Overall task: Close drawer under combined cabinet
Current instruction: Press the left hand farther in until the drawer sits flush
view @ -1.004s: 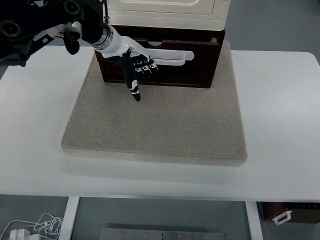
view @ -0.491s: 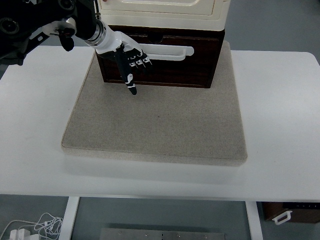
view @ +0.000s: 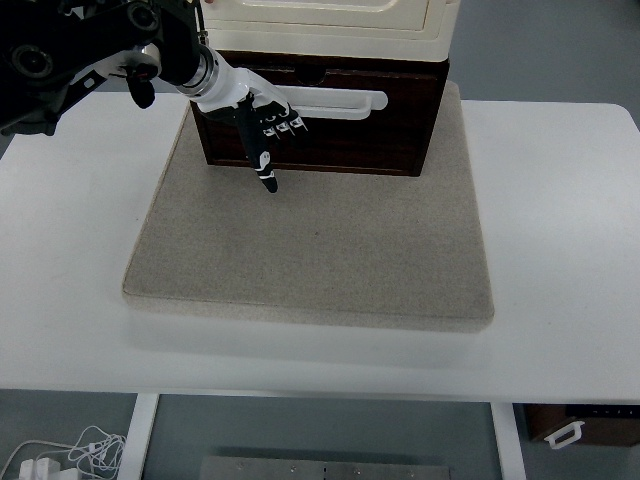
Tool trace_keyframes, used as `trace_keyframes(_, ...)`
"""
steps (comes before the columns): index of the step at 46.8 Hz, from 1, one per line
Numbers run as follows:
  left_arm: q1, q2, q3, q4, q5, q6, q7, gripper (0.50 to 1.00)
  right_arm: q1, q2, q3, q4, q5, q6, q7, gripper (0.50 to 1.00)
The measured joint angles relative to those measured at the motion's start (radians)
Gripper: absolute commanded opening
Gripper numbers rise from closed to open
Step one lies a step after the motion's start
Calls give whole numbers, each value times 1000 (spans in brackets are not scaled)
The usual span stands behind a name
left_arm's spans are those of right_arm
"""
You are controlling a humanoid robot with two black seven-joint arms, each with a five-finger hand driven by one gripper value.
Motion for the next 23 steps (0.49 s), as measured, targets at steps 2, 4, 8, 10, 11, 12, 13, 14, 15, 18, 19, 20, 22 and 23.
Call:
trace_keyframes(2, 0, 0, -1, 1, 0, 3, -2, 984, 0, 0, 0, 0, 0, 0, 0, 952)
trace_keyframes(4, 0, 0, -1, 4, 0, 4, -3, 984, 0, 0, 0, 0, 0, 0, 0, 952)
trace_keyframes(8, 0, 0, -3, 15, 0, 5, -5, 984, 0, 0, 0, 0, 0, 0, 0, 952)
trace_keyframes(10, 0, 0, -6, 22, 0, 5, -7, 984, 0, 0, 0, 0, 0, 0, 0, 952)
trace_keyframes(11, -1, 0, -8, 25, 0, 5, -7, 984, 0, 0, 0, 0, 0, 0, 0, 952)
trace_keyframes(12, -1, 0, -8, 28, 0, 5, -8, 984, 0, 0, 0, 0, 0, 0, 0, 952)
trace_keyframes(13, -1, 0, -8, 30, 0, 5, -9, 984, 0, 0, 0, 0, 0, 0, 0, 952)
trace_keyframes(14, -1, 0, -9, 33, 0, 5, -10, 984, 0, 0, 0, 0, 0, 0, 0, 952)
trace_keyframes(15, -1, 0, -9, 35, 0, 5, -11, 984, 0, 0, 0, 0, 0, 0, 0, 952)
trace_keyframes(18, -1, 0, -9, 37, 0, 5, -11, 984, 0, 0, 0, 0, 0, 0, 0, 952)
trace_keyframes(19, -1, 0, -9, 38, 0, 5, -12, 984, 0, 0, 0, 0, 0, 0, 0, 952)
trace_keyframes(20, -1, 0, -9, 40, 0, 5, -13, 984, 0, 0, 0, 0, 0, 0, 0, 952)
trace_keyframes(22, -1, 0, -9, 44, 0, 5, -15, 984, 0, 0, 0, 0, 0, 0, 0, 952)
trace_keyframes(23, -1, 0, -9, 46, 0, 5, -16, 984, 0, 0, 0, 0, 0, 0, 0, 952)
